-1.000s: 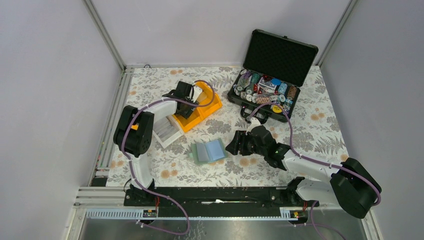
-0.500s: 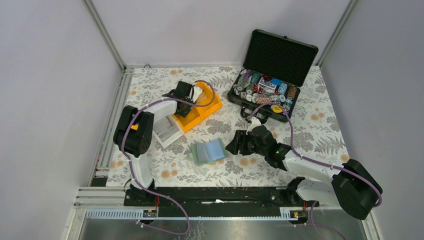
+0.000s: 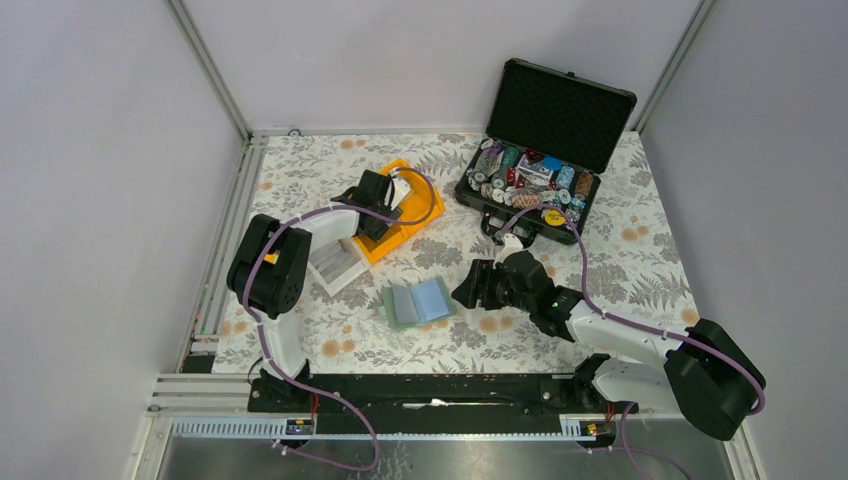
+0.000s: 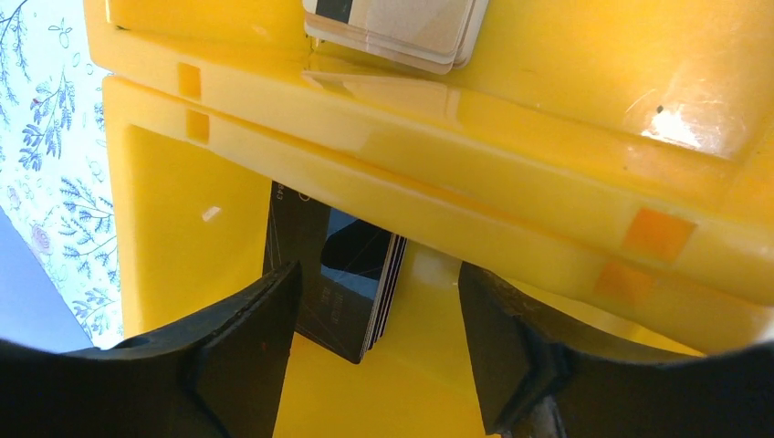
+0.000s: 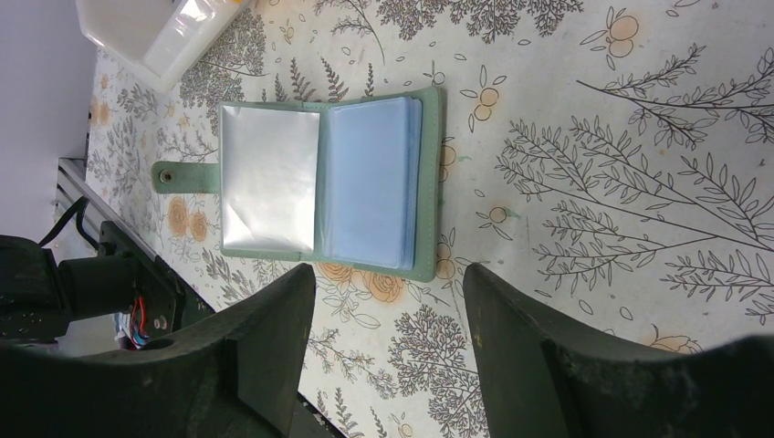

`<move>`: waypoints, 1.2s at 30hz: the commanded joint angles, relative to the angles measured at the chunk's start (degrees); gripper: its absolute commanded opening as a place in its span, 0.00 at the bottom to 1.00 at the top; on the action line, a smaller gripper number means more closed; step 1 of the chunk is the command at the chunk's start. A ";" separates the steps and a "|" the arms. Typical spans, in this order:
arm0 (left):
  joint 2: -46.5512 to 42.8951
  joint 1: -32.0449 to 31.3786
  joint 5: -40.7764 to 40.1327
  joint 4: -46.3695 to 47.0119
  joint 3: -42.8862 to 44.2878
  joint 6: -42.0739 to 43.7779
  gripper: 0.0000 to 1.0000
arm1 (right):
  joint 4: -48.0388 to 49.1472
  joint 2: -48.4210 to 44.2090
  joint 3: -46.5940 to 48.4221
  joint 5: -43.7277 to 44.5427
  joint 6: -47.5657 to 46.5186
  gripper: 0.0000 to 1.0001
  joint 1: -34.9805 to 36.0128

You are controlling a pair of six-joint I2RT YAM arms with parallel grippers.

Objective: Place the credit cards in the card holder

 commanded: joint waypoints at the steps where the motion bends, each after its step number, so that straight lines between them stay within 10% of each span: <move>1: -0.42 -0.07 -0.73 -0.28 0.26 -0.17 0.67 | 1.37 -1.26 -0.12 0.93 0.01 0.68 -0.46; 36: -6.37 -3.59 -10.09 10.26 -6.91 2.96 0.08 | 1.38 -4.45 -2.14 2.33 0.71 0.68 -0.56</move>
